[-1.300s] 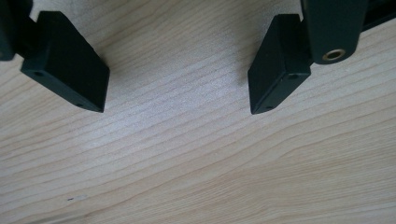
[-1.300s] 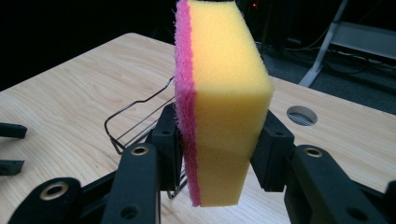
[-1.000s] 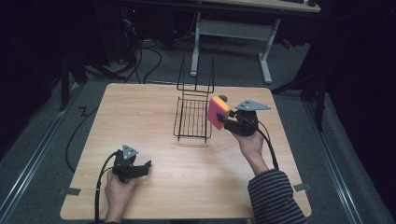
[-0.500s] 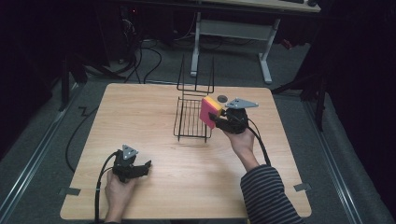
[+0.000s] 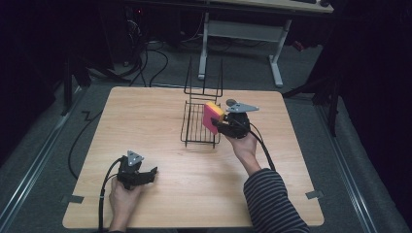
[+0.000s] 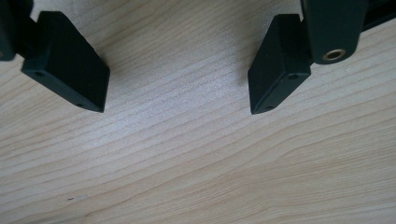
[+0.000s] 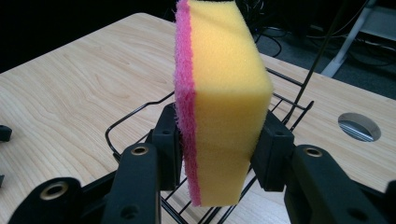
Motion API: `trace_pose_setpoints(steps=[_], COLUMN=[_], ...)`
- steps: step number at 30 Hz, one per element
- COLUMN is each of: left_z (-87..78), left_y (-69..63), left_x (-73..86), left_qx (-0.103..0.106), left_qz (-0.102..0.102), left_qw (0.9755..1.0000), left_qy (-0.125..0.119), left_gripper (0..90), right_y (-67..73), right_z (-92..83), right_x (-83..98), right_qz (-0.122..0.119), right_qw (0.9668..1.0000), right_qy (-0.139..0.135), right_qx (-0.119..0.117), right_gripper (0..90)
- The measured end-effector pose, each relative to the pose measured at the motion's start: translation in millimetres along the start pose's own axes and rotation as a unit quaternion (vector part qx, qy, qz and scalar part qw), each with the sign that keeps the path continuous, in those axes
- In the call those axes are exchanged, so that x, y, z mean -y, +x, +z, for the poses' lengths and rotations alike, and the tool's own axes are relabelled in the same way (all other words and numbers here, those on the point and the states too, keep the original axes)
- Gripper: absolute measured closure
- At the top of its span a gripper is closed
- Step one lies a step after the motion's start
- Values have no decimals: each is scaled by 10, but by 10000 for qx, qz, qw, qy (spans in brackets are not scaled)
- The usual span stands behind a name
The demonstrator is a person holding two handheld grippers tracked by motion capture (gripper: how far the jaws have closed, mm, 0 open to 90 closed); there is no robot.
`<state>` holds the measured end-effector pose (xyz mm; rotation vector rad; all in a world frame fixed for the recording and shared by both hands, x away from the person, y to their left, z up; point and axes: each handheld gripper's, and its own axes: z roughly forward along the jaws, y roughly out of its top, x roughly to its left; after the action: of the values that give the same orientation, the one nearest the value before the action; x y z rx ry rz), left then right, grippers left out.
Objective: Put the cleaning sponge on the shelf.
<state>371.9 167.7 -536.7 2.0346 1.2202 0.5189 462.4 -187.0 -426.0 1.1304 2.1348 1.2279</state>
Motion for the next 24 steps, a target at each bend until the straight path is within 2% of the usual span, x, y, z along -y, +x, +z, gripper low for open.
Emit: trace_pose_setpoints(steps=[15, 24], left_z=[0, 0], left_y=[0, 0], left_x=[0, 0], left_qx=[0, 1], left_qz=[0, -1], left_qw=[10000, 10000], left_qy=[1, 2], left_gripper=[213, 213], right_y=[44, 54], right_z=[231, 311], right_x=[88, 133], right_qz=[-32, -51], right_qw=[9998, 9994], right_qy=[206, 346], right_qx=[-30, -24], right_gripper=[598, 592])
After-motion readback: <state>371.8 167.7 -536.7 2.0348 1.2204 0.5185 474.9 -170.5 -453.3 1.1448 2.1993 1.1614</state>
